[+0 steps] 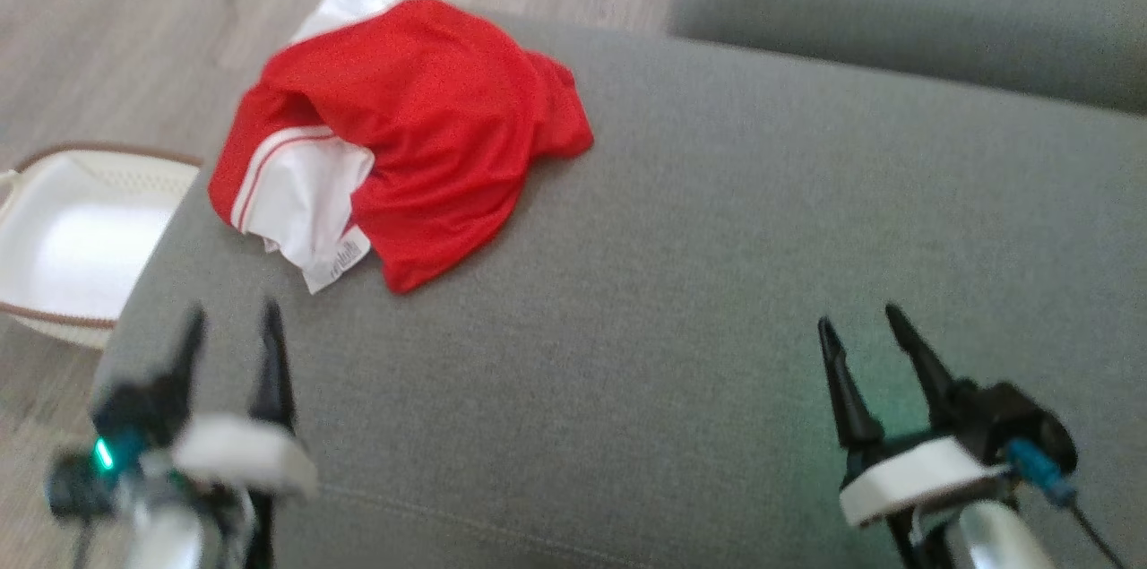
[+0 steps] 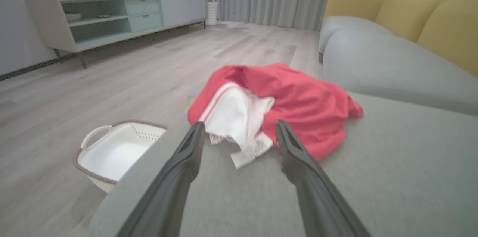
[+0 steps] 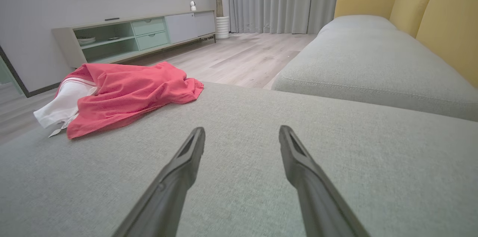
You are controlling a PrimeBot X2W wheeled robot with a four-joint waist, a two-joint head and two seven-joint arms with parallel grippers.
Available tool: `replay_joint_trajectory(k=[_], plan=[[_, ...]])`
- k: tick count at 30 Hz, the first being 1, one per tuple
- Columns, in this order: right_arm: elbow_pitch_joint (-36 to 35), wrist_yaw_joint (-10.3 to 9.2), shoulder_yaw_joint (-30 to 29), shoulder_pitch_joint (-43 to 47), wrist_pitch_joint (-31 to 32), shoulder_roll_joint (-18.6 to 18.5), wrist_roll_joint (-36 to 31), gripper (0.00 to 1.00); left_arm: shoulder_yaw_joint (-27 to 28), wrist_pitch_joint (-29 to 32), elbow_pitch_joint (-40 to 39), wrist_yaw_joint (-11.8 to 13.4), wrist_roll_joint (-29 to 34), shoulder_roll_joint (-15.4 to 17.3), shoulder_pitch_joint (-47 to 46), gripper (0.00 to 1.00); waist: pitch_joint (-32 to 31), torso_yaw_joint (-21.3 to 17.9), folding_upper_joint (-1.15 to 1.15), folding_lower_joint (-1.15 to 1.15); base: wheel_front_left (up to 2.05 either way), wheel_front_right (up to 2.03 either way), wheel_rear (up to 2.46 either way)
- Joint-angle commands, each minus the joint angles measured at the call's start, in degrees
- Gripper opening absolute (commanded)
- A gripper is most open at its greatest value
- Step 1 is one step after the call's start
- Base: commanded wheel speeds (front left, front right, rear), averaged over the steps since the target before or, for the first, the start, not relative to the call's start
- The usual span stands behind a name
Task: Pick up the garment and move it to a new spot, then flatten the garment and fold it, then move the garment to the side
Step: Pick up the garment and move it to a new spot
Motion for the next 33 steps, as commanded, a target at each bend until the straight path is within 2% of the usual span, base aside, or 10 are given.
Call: replay_joint_trajectory(k=[1,8,14,19,24,25,26,27,29,33], plan=[[-2.41,-0.04,1.43,-4.67,-0.78,-1.78,0.30,1.00,3.40,0.55,-2.11,-0.21,-0.86,1.73,-8.16,1.00,4.07,-0.53,0.00,0.00,0.00,0.00,0.00],[-4.95,-0.04,3.21,-10.78,-0.42,-6.92,0.00,1.00,5.50,7.14,4.75,-0.68,-1.78,5.55,-28.98,1.00,16.21,-1.87,0.00,0.00,0.00,0.00,0.00],[-9.14,-0.04,4.05,-13.79,1.39,-11.02,0.31,1.00,6.29,11.55,16.91,-1.98,-3.58,7.09,-45.18,1.00,24.73,-3.46,0.00,0.00,0.00,0.00,0.00],[-13.34,-0.04,3.38,-13.11,3.36,-13.25,0.29,1.00,5.65,16.06,28.70,-1.78,-4.06,7.16,-54.58,1.00,28.97,-4.18,0.00,0.00,0.00,0.00,0.00],[-15.71,-0.04,2.84,-12.07,4.32,-13.38,0.26,1.00,2.77,22.92,39.05,-1.70,-2.03,8.25,-59.35,1.00,29.61,-5.10,0.00,0.00,0.00,0.00,0.00],[-16.04,-0.04,2.75,-11.92,4.44,-13.14,0.26,1.00,2.21,23.94,40.47,-1.87,-1.68,8.37,-59.93,0.72,29.44,-5.25,0.00,0.00,0.00,0.00,0.00],[-16.30,-0.04,2.68,-11.78,4.55,-12.90,0.28,1.00,1.69,24.83,41.69,-2.34,-1.52,8.38,-60.42,0.11,29.22,-5.36,0.00,0.00,0.00,0.00,0.00],[-16.44,-0.04,2.62,-11.66,4.62,-12.70,0.30,1.00,1.13,25.49,42.70,-2.89,-1.32,8.36,-60.74,0.00,28.88,-5.42,0.00,0.00,0.00,0.00,0.00],[-16.47,-0.04,2.55,-11.45,4.68,-12.31,0.40,1.00,0.53,26.49,44.47,-4.03,-1.35,8.52,-61.30,0.00,28.06,-5.55,0.00,0.00,0.00,0.00,0.00],[-15.80,-0.04,2.34,-11.04,4.23,-11.43,0.59,1.00,0.10,24.14,45.02,-5.09,-1.37,9.01,-62.39,0.00,25.50,-5.51,0.00,0.00,0.00,0.00,0.00]])
